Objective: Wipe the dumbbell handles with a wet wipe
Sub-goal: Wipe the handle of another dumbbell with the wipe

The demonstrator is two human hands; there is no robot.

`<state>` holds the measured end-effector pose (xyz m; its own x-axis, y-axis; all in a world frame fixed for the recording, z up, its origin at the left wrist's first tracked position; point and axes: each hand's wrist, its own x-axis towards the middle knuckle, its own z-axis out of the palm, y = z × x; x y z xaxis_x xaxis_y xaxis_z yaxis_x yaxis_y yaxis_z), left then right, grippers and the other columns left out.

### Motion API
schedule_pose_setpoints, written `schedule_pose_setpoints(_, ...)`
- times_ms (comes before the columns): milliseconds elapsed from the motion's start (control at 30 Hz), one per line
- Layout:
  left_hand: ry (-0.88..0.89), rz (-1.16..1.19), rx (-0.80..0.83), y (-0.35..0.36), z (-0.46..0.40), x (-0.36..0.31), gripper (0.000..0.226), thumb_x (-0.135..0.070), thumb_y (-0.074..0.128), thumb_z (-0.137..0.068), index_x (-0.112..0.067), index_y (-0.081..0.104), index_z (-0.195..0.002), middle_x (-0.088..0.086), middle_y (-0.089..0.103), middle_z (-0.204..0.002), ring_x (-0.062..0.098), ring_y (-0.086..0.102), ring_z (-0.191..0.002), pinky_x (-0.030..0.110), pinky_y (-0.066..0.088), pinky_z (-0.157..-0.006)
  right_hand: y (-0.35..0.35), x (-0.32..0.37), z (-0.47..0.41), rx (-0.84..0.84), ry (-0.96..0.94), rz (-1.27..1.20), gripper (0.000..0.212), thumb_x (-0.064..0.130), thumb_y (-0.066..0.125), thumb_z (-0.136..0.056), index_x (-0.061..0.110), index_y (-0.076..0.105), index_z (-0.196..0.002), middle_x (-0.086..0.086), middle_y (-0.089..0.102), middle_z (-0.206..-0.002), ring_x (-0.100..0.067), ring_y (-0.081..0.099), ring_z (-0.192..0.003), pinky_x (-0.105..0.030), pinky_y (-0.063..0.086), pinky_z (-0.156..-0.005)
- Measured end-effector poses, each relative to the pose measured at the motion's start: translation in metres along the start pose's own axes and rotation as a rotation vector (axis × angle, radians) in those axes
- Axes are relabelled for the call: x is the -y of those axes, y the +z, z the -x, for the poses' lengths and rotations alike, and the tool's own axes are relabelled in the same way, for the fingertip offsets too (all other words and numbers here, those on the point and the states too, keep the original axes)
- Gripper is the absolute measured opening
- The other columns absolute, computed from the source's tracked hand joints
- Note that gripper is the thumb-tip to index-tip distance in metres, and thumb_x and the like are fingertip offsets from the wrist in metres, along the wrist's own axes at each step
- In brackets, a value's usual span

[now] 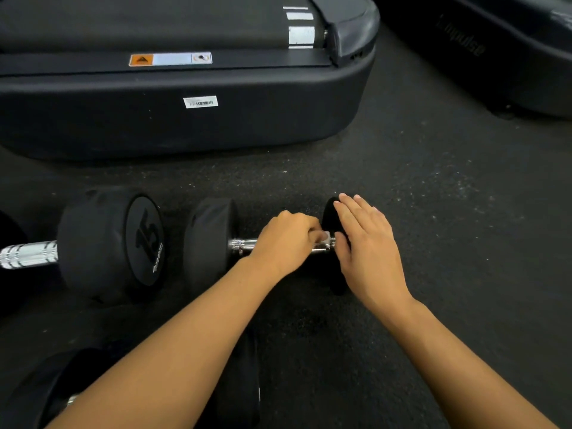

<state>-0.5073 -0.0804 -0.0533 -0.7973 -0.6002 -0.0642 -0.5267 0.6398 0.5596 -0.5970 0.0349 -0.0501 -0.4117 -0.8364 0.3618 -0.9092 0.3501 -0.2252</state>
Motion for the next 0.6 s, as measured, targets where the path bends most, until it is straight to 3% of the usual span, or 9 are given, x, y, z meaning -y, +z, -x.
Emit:
schedule_pose_setpoints(133, 0.007, -0.066, 0.052, -0.003, -0.004, -0.003, 0.021, -0.033, 0.051, -0.094, -0.02, 0.067, -0.093, 0.003, 0.065, -0.083, 0.02, 0.061, -0.081, 0.039, 0.05, -0.074, 0.002, 0.0, 0.002, -0.015, 0.009, -0.001, 0.045, 0.011, 0.049, -0.084, 0.001, 0.052, -0.128, -0.013, 0.049, -0.137, -0.028, 0.041, -0.13, -0.034, 0.02, -0.11)
schedule_pose_setpoints(233, 0.019, -0.017, 0.132, 0.0, -0.011, -0.01, 0.02, -0.023, 0.048, -0.095, -0.021, 0.059, -0.079, 0.0, 0.059, -0.076, 0.021, 0.06, -0.078, 0.037, 0.048, -0.07, 0.002, -0.002, 0.003, -0.01, 0.005, 0.0, 0.045, 0.013, 0.047, -0.085, 0.002, 0.051, -0.129, -0.012, 0.048, -0.138, -0.027, 0.039, -0.131, -0.028, 0.012, -0.11)
schedule_pose_setpoints(367, -0.054, 0.039, 0.22, -0.008, -0.019, -0.004, 0.028, -0.03, 0.049, -0.096, -0.016, 0.065, -0.078, 0.001, 0.057, -0.069, 0.018, 0.056, -0.07, 0.031, 0.041, -0.06, 0.002, -0.002, 0.001, -0.008, 0.003, -0.007, 0.044, 0.01, 0.051, -0.086, 0.002, 0.052, -0.129, -0.012, 0.048, -0.137, -0.028, 0.04, -0.13, -0.034, 0.019, -0.109)
schedule_pose_setpoints(500, 0.019, -0.026, 0.039, -0.002, 0.002, 0.004, 0.017, -0.031, 0.057, -0.091, -0.022, 0.07, -0.094, 0.0, 0.069, -0.085, 0.018, 0.062, -0.083, 0.035, 0.049, -0.075, 0.001, -0.002, 0.004, 0.005, -0.003, -0.02, 0.045, 0.006, 0.057, -0.086, 0.002, 0.05, -0.13, -0.012, 0.046, -0.139, -0.028, 0.038, -0.132, -0.037, 0.021, -0.109)
schedule_pose_setpoints(600, 0.196, -0.002, -0.123, 0.012, 0.022, 0.013, 0.018, -0.024, 0.061, -0.085, -0.018, 0.072, -0.098, 0.002, 0.072, -0.1, 0.021, 0.066, -0.096, 0.039, 0.052, -0.082, 0.001, -0.002, 0.005, 0.008, 0.001, -0.022, 0.045, 0.007, 0.055, -0.086, 0.002, 0.049, -0.13, -0.012, 0.046, -0.139, -0.028, 0.037, -0.132, -0.037, 0.021, -0.109)
